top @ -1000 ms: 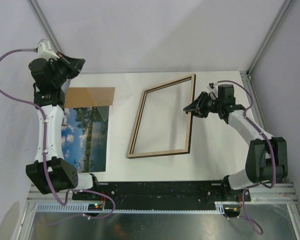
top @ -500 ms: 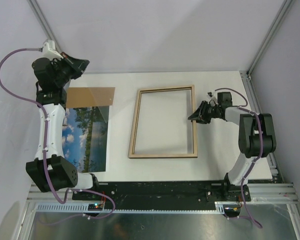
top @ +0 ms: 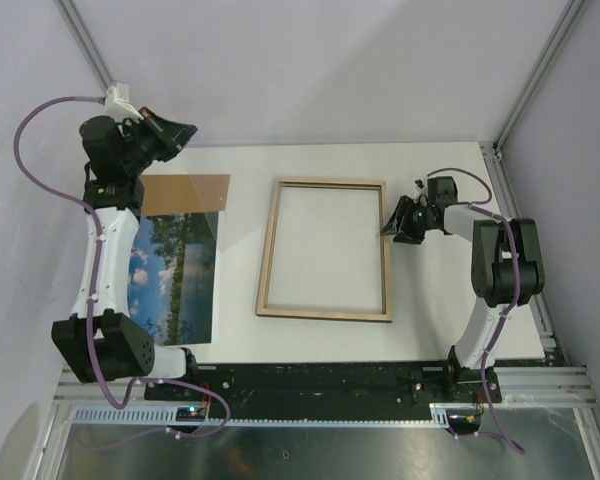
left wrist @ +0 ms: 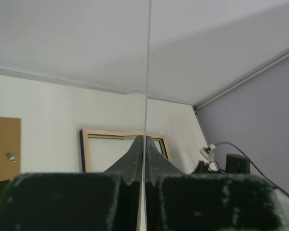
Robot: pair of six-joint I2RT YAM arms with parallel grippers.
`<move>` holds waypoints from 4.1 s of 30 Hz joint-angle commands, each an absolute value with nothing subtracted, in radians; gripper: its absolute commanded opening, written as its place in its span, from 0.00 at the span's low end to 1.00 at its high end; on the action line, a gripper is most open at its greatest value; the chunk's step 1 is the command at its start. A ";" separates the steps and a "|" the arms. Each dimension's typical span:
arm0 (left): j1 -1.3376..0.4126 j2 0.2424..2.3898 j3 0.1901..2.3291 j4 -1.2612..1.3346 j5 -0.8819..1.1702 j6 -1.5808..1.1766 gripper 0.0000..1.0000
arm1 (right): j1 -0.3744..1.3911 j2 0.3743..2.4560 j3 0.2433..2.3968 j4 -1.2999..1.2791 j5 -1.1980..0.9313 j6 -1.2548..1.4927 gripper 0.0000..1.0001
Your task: Put the photo into the frame
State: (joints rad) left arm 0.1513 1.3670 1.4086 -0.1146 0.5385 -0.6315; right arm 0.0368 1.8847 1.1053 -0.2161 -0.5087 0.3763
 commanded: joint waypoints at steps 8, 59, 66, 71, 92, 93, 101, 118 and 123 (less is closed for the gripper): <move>0.078 1.321 1.388 -0.070 0.628 -0.704 0.00 | 0.184 1.960 1.213 -0.387 -0.026 0.279 0.51; 0.029 1.198 1.054 -0.071 0.810 -0.833 0.00 | 0.341 2.049 1.308 -0.398 0.170 0.047 0.14; 0.024 1.219 1.034 -0.070 0.804 -0.819 0.00 | 0.347 2.076 1.350 -0.444 0.174 0.062 0.14; 0.019 1.224 1.019 -0.069 0.803 -0.823 0.00 | 0.347 2.045 1.347 -0.481 0.143 0.118 0.20; -0.032 1.210 0.972 0.046 0.803 -0.985 0.00 | 0.193 1.679 1.228 -0.441 -0.084 0.340 0.63; -0.040 1.216 0.969 0.064 0.804 -1.005 0.00 | 0.173 1.655 1.203 -0.420 -0.117 0.368 0.63; -0.121 1.303 0.923 0.249 0.819 -1.166 0.00 | 0.077 1.509 1.052 -0.287 -0.232 0.486 0.62; -0.215 1.554 0.976 0.372 0.829 -1.248 0.00 | -0.005 1.485 0.941 -0.193 -0.323 0.550 0.61; -0.217 1.607 0.993 0.389 0.833 -1.253 0.00 | -0.019 1.507 0.932 -0.169 -0.343 0.559 0.61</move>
